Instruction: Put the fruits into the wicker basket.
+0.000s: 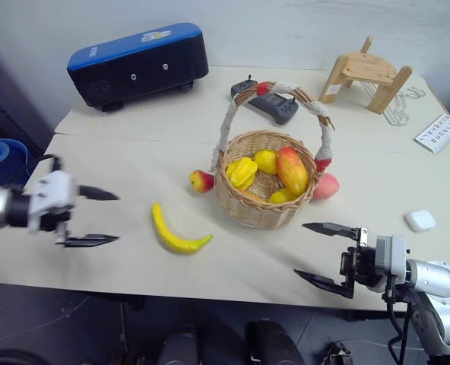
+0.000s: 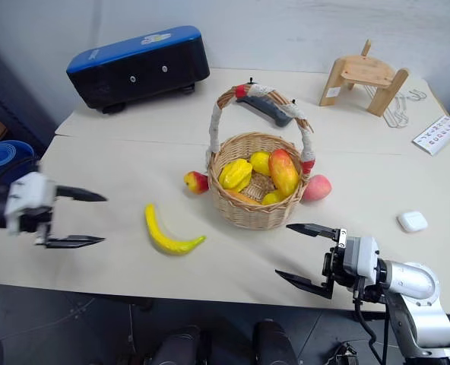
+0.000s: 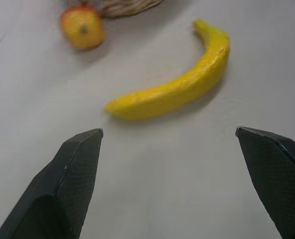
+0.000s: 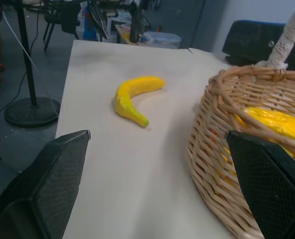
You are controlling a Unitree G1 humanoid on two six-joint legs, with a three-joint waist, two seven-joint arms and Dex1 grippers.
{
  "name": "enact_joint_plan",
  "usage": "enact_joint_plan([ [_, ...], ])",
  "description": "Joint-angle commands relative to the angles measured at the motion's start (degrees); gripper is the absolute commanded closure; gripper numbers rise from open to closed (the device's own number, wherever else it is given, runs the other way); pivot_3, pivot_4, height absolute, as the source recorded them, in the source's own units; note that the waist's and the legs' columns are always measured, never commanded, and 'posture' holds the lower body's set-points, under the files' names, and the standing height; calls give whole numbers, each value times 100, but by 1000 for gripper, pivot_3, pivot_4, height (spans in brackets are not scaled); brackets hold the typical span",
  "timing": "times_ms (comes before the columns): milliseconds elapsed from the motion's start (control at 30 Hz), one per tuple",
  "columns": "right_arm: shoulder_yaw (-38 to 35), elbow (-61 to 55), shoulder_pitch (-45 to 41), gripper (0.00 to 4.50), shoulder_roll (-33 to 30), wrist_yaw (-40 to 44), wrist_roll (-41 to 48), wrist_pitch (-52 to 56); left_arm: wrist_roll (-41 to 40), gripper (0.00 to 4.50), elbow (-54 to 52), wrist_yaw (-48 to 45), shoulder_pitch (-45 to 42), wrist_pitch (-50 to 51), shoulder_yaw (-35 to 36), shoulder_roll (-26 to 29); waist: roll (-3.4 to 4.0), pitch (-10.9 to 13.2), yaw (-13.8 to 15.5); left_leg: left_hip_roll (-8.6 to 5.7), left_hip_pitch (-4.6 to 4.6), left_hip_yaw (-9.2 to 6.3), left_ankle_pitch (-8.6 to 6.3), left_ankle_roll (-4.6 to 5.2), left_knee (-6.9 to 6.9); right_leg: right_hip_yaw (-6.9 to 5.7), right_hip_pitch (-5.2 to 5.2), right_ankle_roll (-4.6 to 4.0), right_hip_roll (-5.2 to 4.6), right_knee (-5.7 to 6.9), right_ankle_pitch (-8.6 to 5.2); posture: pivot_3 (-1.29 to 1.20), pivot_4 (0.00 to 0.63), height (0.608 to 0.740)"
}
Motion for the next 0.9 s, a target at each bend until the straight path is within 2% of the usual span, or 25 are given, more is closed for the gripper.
enact_joint_plan([
  [33,-82,20,-91,36,-32,-50,-32,-95,432,0,-108,-445,-559,90,-913,-220,5,3,-45,3,1,6,0,0,5,4,-4,2,5,6,1,0,150,740],
  [200,-72,-42,-109,36,42,-284,-118,-73,1265,0,480,-623,-1196,-491,-1986,-783,7,5,-145,9,4,11,2,0,10,9,-10,3,17,11,1,0,150,740],
  [400,-131,-223,144,36,59,-557,-152,-60,1586,0,949,-851,-1473,-836,-2536,-890,4,7,-128,10,3,6,2,0,17,10,-11,3,15,14,1,0,150,740],
  [500,-101,-286,195,0,81,-684,-189,-79,1473,615,992,-949,-1451,-876,-2693,-848,4,7,-127,8,2,6,3,2,20,12,-8,3,10,13,2,0,150,740],
  [600,-98,-316,223,0,98,-784,-196,-83,1361,1539,1001,-948,-1375,-952,-2648,-782,4,7,-134,8,3,5,3,2,20,12,-8,3,10,14,2,0,150,740],
  [767,-48,-335,238,0,66,-816,-196,-32,227,3048,322,-954,-1083,-314,-2199,-699,5,7,-135,11,3,0,3,2,20,12,-9,3,10,19,2,0,150,740],
  [833,-129,-358,253,0,59,-896,-170,-2,-506,3678,-246,-790,-1056,422,-1825,-696,3,8,-131,10,1,-4,3,2,23,12,-8,3,8,18,2,0,150,740],
  [900,-310,-385,337,0,32,-1003,-100,47,-1240,3877,-916,-434,-1256,1285,-1459,-769,2,9,-113,10,-4,-11,3,2,28,12,-6,3,7,16,2,0,150,740],
])
